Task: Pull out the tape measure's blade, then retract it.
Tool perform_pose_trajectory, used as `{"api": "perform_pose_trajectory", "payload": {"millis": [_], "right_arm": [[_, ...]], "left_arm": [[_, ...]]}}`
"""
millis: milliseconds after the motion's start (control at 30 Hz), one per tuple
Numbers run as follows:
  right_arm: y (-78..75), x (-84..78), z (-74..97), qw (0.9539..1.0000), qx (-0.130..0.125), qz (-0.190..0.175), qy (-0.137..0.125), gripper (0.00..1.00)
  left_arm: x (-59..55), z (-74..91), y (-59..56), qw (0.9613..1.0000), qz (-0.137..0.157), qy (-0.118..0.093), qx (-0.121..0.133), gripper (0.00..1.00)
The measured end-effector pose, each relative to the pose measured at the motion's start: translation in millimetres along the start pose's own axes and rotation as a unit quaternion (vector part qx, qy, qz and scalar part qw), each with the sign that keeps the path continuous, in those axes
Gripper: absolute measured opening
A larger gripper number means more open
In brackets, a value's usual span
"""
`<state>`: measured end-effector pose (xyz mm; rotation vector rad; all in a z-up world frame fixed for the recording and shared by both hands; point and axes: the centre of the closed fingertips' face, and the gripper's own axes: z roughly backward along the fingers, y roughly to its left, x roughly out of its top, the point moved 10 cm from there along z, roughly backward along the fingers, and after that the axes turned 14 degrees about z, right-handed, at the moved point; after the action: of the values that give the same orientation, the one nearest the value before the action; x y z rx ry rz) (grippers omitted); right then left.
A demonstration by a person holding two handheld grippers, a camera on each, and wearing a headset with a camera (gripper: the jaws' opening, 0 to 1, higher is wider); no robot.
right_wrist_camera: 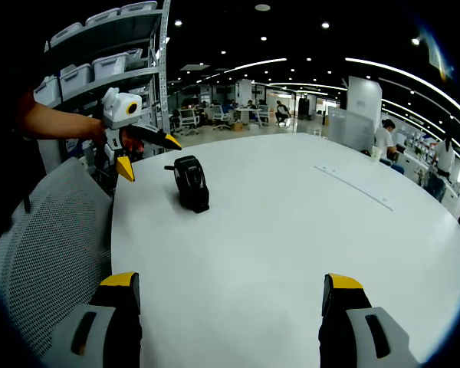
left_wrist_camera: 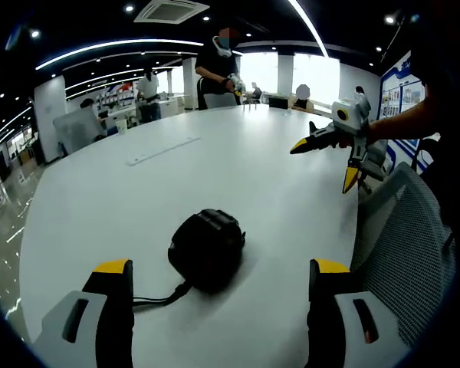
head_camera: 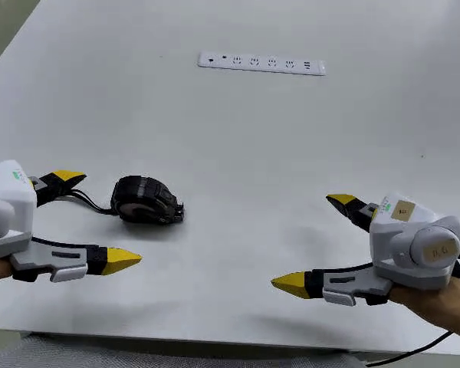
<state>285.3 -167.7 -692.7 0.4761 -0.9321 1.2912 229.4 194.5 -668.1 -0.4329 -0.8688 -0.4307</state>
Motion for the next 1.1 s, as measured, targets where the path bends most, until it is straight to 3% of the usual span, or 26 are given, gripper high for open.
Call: {"api": "perform_pose_trajectory", "payload": {"millis": [567, 1100], "right_arm": [[-15.1, 3.7, -25.5, 0.9986, 0.043, 0.029, 0.006, 0.98], [-23.0, 18.9, -55.9, 0.993, 0.088, 0.079, -0.01, 0.86]], "left_arm": [[5.4, -13.7, 14.8, 0.9989, -0.022, 0.037, -0.022, 0.87], [14.1, -26.2, 24.5, 0.9939, -0.069, 0.068, -0.052, 0.64]]}}
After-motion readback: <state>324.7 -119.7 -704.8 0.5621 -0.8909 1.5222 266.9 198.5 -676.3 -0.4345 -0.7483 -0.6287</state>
